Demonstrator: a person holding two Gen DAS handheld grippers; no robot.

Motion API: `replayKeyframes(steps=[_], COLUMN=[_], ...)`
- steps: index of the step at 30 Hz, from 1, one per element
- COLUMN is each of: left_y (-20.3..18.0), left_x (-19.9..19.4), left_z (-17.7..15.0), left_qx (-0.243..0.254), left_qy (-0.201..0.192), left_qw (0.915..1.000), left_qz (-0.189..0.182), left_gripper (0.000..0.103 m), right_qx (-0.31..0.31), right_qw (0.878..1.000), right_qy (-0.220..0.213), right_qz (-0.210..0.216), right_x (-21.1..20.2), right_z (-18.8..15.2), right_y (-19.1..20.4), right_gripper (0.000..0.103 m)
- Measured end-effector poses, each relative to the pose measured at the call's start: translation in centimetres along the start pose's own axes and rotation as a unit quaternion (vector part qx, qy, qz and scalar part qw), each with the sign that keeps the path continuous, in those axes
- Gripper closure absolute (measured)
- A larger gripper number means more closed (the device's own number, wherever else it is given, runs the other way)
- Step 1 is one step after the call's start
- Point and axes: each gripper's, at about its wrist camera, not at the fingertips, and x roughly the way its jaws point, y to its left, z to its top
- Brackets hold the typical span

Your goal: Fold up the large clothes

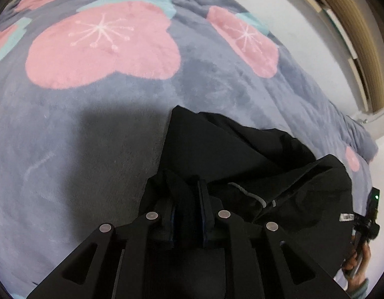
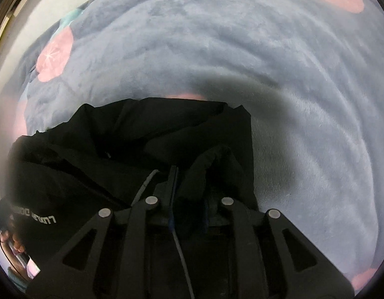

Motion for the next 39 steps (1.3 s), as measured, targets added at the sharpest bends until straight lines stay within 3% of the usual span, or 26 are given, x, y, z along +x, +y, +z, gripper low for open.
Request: replayKeyframes(steps=[6, 8, 10, 13, 14, 15, 17, 20, 26, 28, 33, 38, 39], left_y=[-0.2, 0.0, 0.6, 2.1, 2.5, 2.9, 3.4, 2.9, 2.3, 2.3, 2.3, 2.1, 2.1], left_x=[-4.1, -5.6, -7.8, -11.6, -12.7, -14.0, -16.1, -15.9, -9.5, -7.6, -4.6, -1.7, -1.2], left_z=[-1.2, -1.4, -1.4, -1.4, -1.5, -1.6, -1.8, -1.9, -0.7, -0.1, 1.9, 3.0, 3.0], left_qx=[0.027, 0.045, 0.051, 0.041, 0.037, 0.033, 0.040, 0.065, 0.090, 0.100, 0.111, 0.111, 0.106], left_qy=[-0.012, -0.004, 0.005, 0.002, -0.002, -0.012, -0.036, -0.033, -0.007, 0.016, 0.065, 0.086, 0.085], left_qw=[0.9995, 0.9985, 0.9951, 0.9912, 0.9906, 0.9894, 0.9891, 0.9919, 0.9920, 0.9908, 0.9819, 0.9792, 0.9786], left_qz=[-0.004, -0.032, -0.085, -0.126, -0.132, -0.141, -0.137, -0.104, -0.088, -0.090, -0.139, -0.146, -0.154], left_gripper=[0.082, 0.079, 0.067, 0.041, 0.038, 0.033, 0.028, 0.027, 0.027, 0.027, 0.027, 0.027, 0.027], right_qx=[0.015, 0.021, 0.028, 0.033, 0.031, 0.029, 0.016, -0.001, -0.055, -0.068, -0.102, -0.111, -0.108], right_qw=[0.999, 0.997, 0.995, 0.991, 0.992, 0.993, 0.992, 0.993, 0.994, 0.993, 0.991, 0.991, 0.991], right_qy=[-0.014, -0.023, -0.028, -0.049, -0.065, -0.083, -0.110, -0.104, -0.093, -0.091, -0.072, -0.024, -0.018], right_qz=[0.041, 0.065, 0.096, 0.117, 0.100, 0.081, 0.068, 0.048, 0.009, 0.016, 0.048, 0.076, 0.083], right_x=[-4.4, -6.5, -8.3, -10.9, -12.1, -13.1, -14.4, -13.5, -9.1, -7.9, -5.4, -2.0, -1.7], right_z=[-0.9, -1.5, -2.1, -2.8, -3.3, -3.6, -4.1, -3.9, -2.1, -0.9, 1.4, 2.3, 2.2], right_y=[-2.0, -2.7, -3.6, -4.0, -4.2, -4.4, -4.2, -3.9, -2.6, -2.4, -2.4, -1.9, -1.9], right_gripper=[0.077, 0.072, 0.064, 0.043, 0.023, 0.009, 0.009, 0.009, 0.012, 0.013, 0.013, 0.014, 0.020])
